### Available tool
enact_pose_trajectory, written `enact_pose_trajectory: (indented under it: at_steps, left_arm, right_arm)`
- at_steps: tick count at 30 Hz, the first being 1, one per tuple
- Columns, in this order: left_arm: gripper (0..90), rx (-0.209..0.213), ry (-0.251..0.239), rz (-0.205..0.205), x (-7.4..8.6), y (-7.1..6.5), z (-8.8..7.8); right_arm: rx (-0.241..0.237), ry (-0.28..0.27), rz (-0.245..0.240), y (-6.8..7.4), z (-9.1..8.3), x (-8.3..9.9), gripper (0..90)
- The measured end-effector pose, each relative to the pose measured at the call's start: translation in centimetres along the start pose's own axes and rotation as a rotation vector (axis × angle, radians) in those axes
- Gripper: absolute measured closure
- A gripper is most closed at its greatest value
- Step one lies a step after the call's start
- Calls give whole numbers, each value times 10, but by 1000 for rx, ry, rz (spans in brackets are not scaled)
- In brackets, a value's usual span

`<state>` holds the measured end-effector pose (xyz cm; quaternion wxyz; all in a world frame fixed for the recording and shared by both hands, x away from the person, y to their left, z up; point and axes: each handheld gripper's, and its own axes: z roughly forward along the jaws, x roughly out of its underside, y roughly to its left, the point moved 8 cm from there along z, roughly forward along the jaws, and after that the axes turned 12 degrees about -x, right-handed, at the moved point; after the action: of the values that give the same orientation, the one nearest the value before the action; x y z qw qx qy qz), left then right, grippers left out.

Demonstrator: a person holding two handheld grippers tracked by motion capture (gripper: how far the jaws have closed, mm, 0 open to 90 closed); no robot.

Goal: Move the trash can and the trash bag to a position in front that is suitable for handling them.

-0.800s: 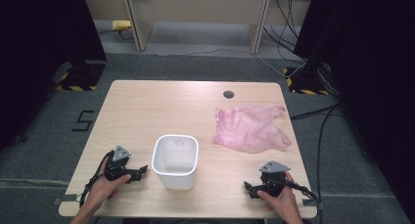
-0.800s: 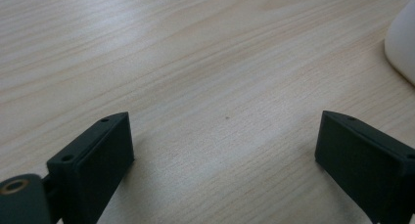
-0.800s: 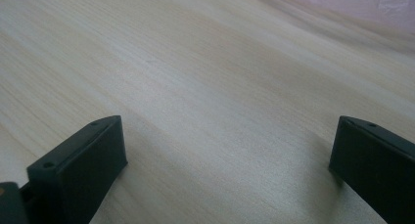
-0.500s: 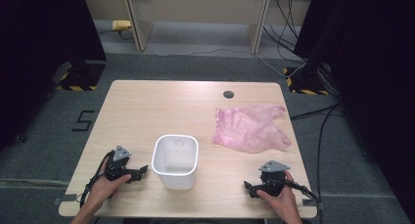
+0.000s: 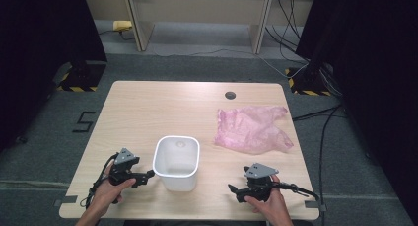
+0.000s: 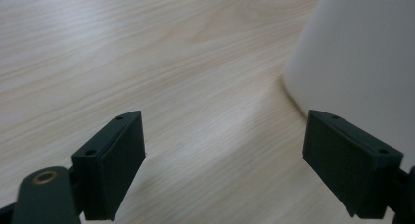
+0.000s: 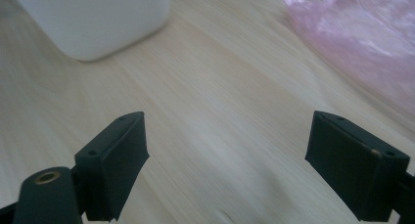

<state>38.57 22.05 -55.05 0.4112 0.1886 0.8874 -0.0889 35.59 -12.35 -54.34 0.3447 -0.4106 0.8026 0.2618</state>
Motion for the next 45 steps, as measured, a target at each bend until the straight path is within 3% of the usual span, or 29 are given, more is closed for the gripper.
enact_pose_trajectory:
  at_steps: [3, 7, 8, 11, 14, 25, 33, 45]
  left_arm:
    - [154, 24, -13, -33, -8, -13, -4]
    - [174, 15, -11, -24, -14, -22, -5]
    - [174, 28, -4, -29, -18, -27, -3]
    - [174, 35, 0, -39, -22, -32, 2]
    - [175, 38, 2, -30, -26, -38, 6]
    - [179, 65, 0, 3, -38, -62, 17]
    - [184, 92, -2, 15, -51, -74, 26]
    - [195, 51, -20, -6, -74, -61, 39]
  right_arm:
    - [-72, -45, -21, 19, 7, -14, 155]
    - [-94, -38, -62, 31, 12, -21, 155]
    - [-123, -47, -72, 38, 15, -25, 154]
    - [-131, -40, -92, 42, 20, -28, 155]
    - [-150, -55, -82, 44, 23, -30, 155]
    - [-132, -148, -58, 39, 21, -43, 150]
    - [-143, -147, -51, 36, 28, -45, 161]
    - [-74, -154, -36, 10, 42, -64, 155]
